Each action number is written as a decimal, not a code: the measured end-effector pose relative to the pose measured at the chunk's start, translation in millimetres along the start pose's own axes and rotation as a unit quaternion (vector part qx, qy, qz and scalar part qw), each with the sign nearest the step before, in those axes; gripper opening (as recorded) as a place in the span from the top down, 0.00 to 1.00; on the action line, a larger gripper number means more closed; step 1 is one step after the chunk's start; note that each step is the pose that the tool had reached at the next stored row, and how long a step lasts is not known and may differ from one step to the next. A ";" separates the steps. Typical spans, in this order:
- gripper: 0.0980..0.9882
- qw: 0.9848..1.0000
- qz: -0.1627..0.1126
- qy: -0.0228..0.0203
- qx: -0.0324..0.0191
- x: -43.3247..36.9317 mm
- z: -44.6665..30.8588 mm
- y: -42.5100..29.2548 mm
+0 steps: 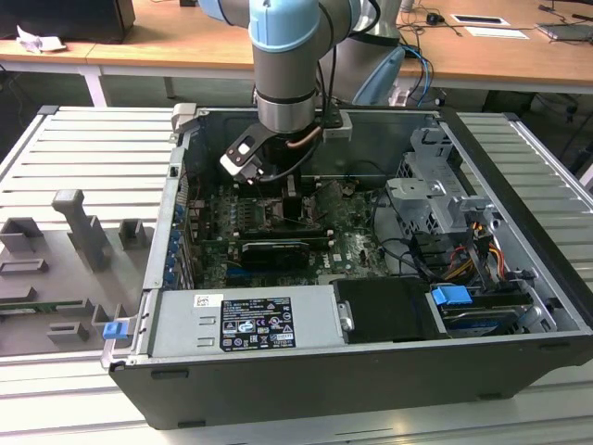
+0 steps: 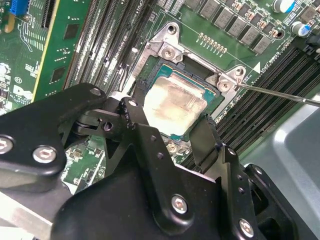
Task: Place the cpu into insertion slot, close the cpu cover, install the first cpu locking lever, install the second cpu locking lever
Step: 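Place the cpu into insertion slot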
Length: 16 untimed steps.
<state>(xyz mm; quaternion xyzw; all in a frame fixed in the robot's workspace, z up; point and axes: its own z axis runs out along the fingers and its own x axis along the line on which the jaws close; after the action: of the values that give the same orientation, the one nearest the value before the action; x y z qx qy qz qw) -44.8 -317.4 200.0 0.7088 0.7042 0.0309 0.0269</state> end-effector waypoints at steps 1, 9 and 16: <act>0.41 1.000 0.000 0.000 0.000 0.0 -1.8 0.1; 0.85 1.000 0.000 0.000 0.004 0.1 -12.6 2.0; 0.99 1.000 0.000 0.000 0.004 0.1 -17.4 2.4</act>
<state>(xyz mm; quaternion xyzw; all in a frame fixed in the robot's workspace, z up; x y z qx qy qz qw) -43.8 -317.4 217.6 0.7089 0.7043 0.0282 0.0243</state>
